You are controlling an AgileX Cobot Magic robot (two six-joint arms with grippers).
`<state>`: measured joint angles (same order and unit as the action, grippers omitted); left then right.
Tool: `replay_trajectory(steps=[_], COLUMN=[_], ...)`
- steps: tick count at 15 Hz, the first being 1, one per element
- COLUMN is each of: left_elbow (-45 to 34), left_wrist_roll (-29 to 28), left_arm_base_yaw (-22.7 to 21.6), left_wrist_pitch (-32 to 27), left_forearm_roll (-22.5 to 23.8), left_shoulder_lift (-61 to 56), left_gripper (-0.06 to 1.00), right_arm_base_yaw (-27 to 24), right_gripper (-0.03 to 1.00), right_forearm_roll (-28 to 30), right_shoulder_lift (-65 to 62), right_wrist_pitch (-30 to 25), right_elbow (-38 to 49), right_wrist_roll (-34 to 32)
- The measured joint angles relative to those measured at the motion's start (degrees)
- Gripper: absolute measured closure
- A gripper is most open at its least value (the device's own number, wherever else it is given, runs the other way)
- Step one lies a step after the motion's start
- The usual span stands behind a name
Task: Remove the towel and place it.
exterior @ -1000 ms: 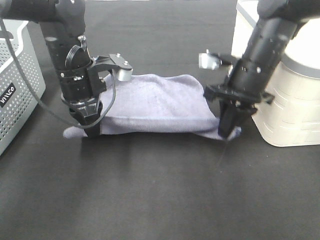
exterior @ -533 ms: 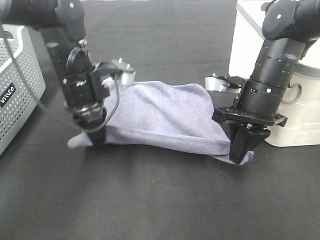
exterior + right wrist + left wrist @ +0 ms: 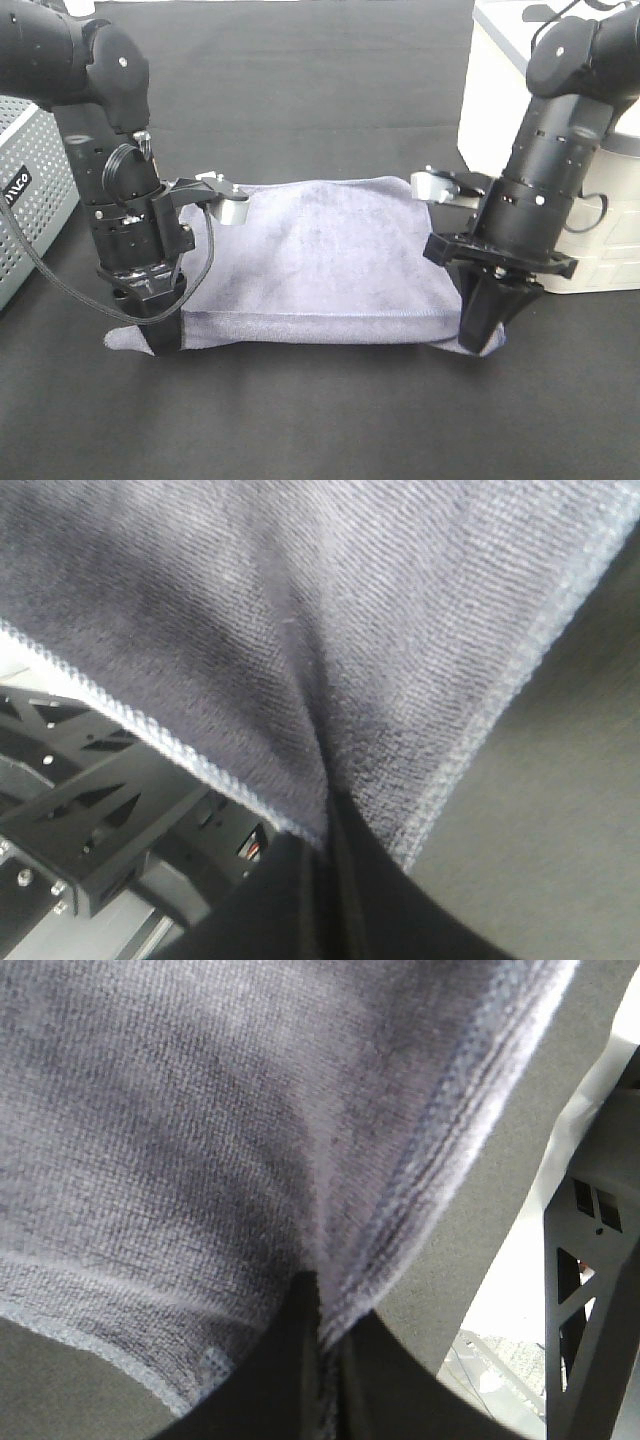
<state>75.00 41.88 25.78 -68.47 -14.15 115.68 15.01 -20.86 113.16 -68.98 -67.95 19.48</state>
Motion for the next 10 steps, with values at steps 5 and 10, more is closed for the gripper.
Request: replay_trajectory(steps=[5, 10], left_elbow=[-0.06, -0.06], left_wrist_roll=[-2.86, -6.30], left_arm_base_yaw=[0.00, -0.06], left_wrist_pitch=[-0.29, -0.69], left_forearm_roll=[1.83, 2.92], left_shoulder_lift=[-0.06, -0.06], left_gripper=[0.84, 0.63], right_arm_base_yaw=[0.00, -0.06], right_gripper=[0.96, 0.60], right_forearm_roll=[0.92, 0.97], right_shoulder_lift=[0.00, 0.00], right_wrist_pitch=[0.06, 0.00], right_elbow=[2.58, 2.58], right_wrist_roll=[0.06, -0.23])
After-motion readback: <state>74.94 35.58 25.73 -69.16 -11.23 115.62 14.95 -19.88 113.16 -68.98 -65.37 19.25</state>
